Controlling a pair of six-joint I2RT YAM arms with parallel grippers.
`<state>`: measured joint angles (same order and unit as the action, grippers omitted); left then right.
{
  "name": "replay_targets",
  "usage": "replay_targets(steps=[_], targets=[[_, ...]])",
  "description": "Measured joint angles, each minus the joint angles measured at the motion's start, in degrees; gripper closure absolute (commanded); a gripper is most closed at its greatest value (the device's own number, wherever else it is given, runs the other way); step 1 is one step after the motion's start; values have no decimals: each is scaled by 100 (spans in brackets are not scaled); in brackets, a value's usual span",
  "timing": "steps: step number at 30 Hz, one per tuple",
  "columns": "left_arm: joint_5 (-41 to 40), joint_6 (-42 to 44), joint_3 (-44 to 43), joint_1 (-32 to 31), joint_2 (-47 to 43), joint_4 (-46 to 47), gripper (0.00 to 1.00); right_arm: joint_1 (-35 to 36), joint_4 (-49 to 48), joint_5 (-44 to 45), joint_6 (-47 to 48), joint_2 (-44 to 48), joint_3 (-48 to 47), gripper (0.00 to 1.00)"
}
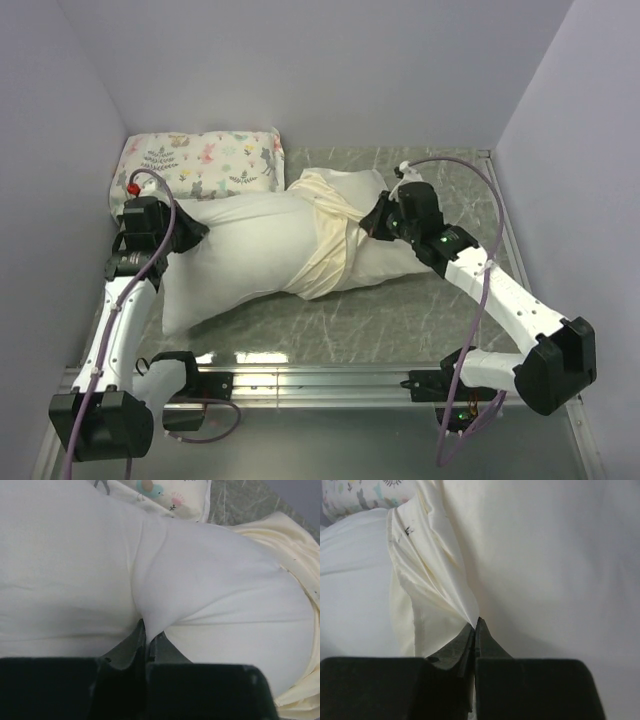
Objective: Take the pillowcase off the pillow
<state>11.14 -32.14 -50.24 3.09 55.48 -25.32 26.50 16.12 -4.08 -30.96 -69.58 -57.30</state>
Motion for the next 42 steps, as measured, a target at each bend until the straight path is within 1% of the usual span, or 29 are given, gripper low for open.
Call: replay_targets(steps=[1, 2, 4, 5, 8, 10, 13, 14, 17, 19, 22, 23, 25, 26, 27, 29, 30, 31, 32, 33, 34, 35, 36, 38, 42], targets=[[-11, 24, 28, 31, 9, -37, 91, 136, -2, 63, 39, 0, 0, 100], [-4, 66, 28, 59, 26, -79, 69, 273, -7, 142, 70, 0, 0, 100], [7, 188, 24, 87, 39, -83, 45, 597, -7, 334, 122, -4, 0, 100], [9, 214, -9, 107, 39, -90, 30, 704, -7, 407, 140, -9, 0, 100], [-4, 330, -264, 70, 39, -155, 14, 1021, -7, 562, 192, -66, 0, 100], [-199, 407, -570, -197, 39, -264, 11, 1080, -7, 634, 208, -133, 0, 100], [-535, 501, -1104, -927, 68, -369, 7, 1082, -13, 708, 205, -245, 0, 100], [-627, 533, -1250, -1226, 105, -389, 1, 1086, -17, 719, 205, -269, 0, 100], [-946, 553, -1447, -2179, 310, -330, 1, 1102, -31, 754, 203, -326, 0, 100], [-1086, 542, -1425, -2632, 520, -308, 1, 1121, -46, 761, 203, -361, 0, 100], [-1272, 483, -1220, -3209, 1084, -173, 1, 1174, -52, 780, 205, -433, -9, 99], [-1318, 457, -1132, -3335, 1274, -146, 1, 1198, -55, 785, 208, -457, -20, 97], [-1515, 422, -981, -3595, 1707, -61, 1, 1270, -44, 796, 216, -529, -70, 89], [-1626, 415, -957, -3679, 1873, -17, 1, 1307, -37, 796, 229, -560, -90, 79], [-1753, 402, -951, -3755, 2024, 55, 1, 1335, -39, 793, 240, -573, -94, 73], [-2057, 387, -951, -3860, 2223, 177, 11, 1377, 20, 807, 271, -579, -116, 60], [-2192, 374, -951, -3886, 2277, 227, 20, 1388, 46, 835, 293, -575, -140, 49], [-2319, 365, -940, -3904, 2323, 282, 47, 1392, 85, 883, 317, -566, -177, 44], [-2426, 319, -903, -3910, 2356, 378, 61, 1399, 120, 940, 361, -540, -210, 36], [-2498, 291, -855, -3910, 2378, 461, 73, 1394, 177, 994, 387, -501, -234, 32], [-2524, 282, -800, -3908, 2378, 553, 93, 1368, 262, 1056, 437, -439, -264, 30], [-2559, 232, -732, -3906, 2378, 643, 100, 1329, 313, 1095, 461, -380, -284, 27], [-2583, 234, -682, -3904, 2374, 717, 100, 1257, 372, 1126, 485, -297, -310, 23], [-2603, 238, -625, -3904, 2367, 822, 100, 988, 452, 1139, 525, -122, -348, 21], [-2603, 238, -544, -3901, 2251, 883, 100, 199, 466, 1045, 533, 129, -348, 16]])
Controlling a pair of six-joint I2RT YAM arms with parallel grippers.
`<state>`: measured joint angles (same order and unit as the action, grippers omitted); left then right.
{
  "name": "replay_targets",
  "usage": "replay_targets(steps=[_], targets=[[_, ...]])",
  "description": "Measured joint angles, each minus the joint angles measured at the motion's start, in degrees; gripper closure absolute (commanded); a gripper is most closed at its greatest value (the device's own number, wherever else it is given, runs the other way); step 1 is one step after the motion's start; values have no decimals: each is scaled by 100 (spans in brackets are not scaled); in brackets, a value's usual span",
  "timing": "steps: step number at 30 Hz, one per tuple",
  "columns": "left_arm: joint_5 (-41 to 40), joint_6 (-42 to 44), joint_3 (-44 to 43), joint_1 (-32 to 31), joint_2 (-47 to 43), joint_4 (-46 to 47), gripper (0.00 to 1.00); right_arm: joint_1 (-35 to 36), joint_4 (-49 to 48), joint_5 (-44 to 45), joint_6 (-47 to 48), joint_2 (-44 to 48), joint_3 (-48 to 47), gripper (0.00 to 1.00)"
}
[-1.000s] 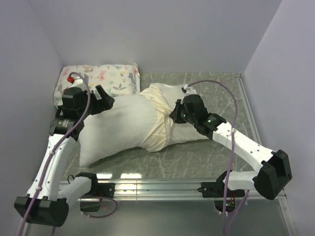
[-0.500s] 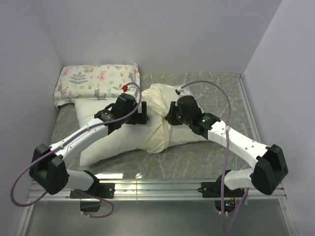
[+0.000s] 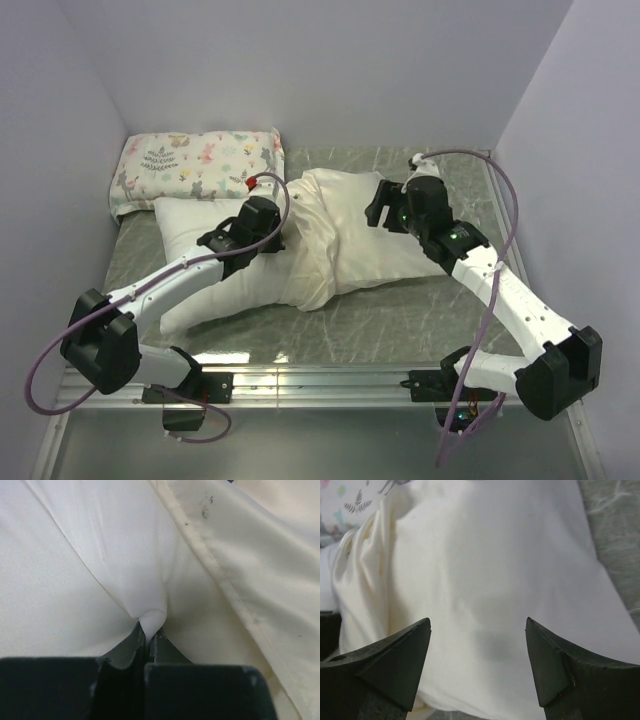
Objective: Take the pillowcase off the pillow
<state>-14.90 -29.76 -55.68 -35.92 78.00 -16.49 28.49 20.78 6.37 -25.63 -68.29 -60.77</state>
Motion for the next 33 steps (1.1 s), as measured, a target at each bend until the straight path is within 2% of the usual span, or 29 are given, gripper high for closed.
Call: replay_targets(steps=[3, 7, 10, 12, 13, 14, 15, 16, 21, 23, 27, 33], targets=[[7, 0, 63, 0, -92, 37, 100, -337, 2, -48, 13, 9, 13, 15], [26, 2, 70, 4, -101, 42, 100, -363, -118, -319, 26, -55, 219, 16], [46, 7, 20, 11, -98, -11, 100, -356, -190, -461, 24, -168, 540, 21], [55, 11, -61, 11, -98, -96, 100, -356, -258, -518, 52, -258, 754, 47], [74, 13, -118, 11, -98, -164, 100, -356, -271, -533, 26, -291, 817, 84], [114, 13, -190, 11, -94, -245, 100, -356, -302, -553, 20, -321, 887, 84], [129, 17, -251, 11, -92, -332, 100, -361, -323, -544, 61, -328, 898, 93], [127, 28, -321, 11, -83, -420, 100, -378, -348, -538, 50, -328, 898, 96], [157, 63, -616, 131, -138, -767, 100, -616, -354, -581, -2, -223, 898, 100], [282, 79, -632, 358, -308, -857, 100, -772, -319, -590, -4, -94, 896, 100], [612, 129, -629, 1202, -813, -1043, 100, -1143, -184, -621, -15, 201, 833, 100], [896, 173, -562, 2522, -1720, -1576, 100, -1727, -26, -1143, -179, 531, 673, 100]])
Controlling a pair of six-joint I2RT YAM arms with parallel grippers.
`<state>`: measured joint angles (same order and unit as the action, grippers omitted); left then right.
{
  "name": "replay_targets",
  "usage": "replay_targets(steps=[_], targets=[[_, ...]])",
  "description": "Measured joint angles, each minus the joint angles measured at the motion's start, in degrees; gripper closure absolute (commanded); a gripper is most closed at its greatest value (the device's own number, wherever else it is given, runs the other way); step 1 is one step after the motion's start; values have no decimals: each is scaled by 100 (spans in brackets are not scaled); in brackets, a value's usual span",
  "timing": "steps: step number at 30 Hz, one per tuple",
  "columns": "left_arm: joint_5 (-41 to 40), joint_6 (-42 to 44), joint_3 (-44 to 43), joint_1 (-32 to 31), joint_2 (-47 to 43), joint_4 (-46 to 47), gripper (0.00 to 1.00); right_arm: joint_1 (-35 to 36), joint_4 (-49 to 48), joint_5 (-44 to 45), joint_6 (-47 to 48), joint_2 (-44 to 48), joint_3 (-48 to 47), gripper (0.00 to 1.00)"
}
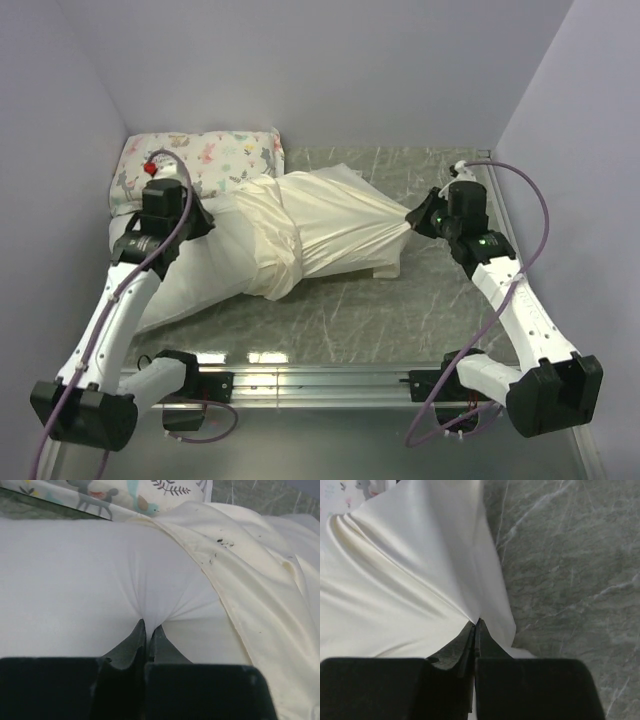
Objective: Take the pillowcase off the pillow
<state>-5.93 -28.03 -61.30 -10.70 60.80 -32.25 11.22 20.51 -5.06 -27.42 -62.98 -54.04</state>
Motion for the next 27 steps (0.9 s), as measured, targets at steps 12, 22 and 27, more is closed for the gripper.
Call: replay_targets(steps=[12, 22, 27], targets=[[824, -9, 341, 654, -621, -197, 100, -1078, 656, -957, -304, 96, -837, 100], [1314, 61, 407, 708, -557, -59, 100, -1700, 850, -1561, -664, 175, -831, 90], [1469, 149, 614, 844, -470, 120, 99, -990, 778, -831, -291, 177, -876, 46]])
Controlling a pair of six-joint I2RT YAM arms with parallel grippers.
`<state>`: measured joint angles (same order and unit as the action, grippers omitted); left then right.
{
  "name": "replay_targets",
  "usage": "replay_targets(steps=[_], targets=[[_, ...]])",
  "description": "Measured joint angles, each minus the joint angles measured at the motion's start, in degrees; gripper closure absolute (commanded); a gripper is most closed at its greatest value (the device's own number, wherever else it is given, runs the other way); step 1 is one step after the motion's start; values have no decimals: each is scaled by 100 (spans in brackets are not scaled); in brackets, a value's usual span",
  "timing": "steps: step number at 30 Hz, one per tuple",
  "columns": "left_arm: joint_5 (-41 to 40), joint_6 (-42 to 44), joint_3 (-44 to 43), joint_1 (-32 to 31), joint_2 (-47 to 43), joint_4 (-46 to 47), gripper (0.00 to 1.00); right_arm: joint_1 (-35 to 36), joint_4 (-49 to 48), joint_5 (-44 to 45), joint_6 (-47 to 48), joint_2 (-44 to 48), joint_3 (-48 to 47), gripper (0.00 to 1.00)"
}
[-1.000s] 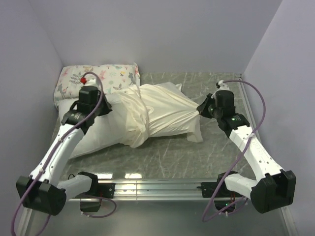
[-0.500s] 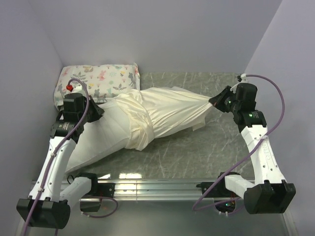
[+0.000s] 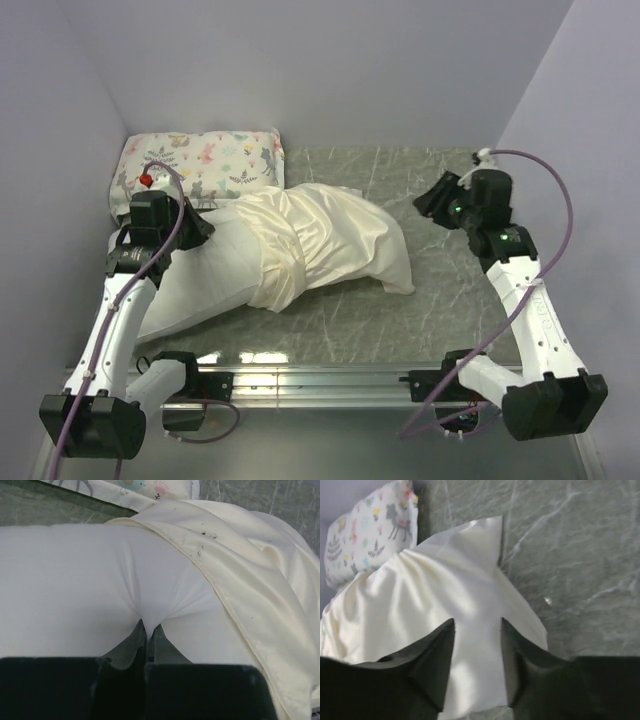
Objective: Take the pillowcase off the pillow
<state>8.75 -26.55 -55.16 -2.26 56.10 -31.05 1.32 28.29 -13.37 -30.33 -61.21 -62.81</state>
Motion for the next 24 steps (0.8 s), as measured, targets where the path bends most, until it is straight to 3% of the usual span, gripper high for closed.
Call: replay_targets(steps=[4, 10, 16, 18, 20, 21, 22, 24], targets=[[-17, 46, 127, 57, 0, 37, 100, 1445, -83, 566, 337, 133, 83, 32], [-22, 57, 181, 33, 0, 157, 100, 3270, -273, 1344, 426, 341, 417, 27], [-136, 42, 219, -146, 0, 195, 100, 4616, -455, 2024, 398, -463, 431, 26], [-179, 44, 219, -188, 0, 197, 100, 4743, -479, 2188, 372, -723, 407, 40], [-216, 42, 219, -201, 0, 197, 100, 4780, -463, 2371, 332, -970, 348, 62], [-229, 42, 219, -205, 0, 197, 100, 4782, -452, 2457, 304, -1060, 308, 74], [-238, 42, 219, -212, 0, 197, 100, 4782, -448, 2533, 299, -1145, 275, 91], [-249, 42, 219, -223, 0, 195, 100, 4778, -442, 2732, 264, -1213, 264, 100]])
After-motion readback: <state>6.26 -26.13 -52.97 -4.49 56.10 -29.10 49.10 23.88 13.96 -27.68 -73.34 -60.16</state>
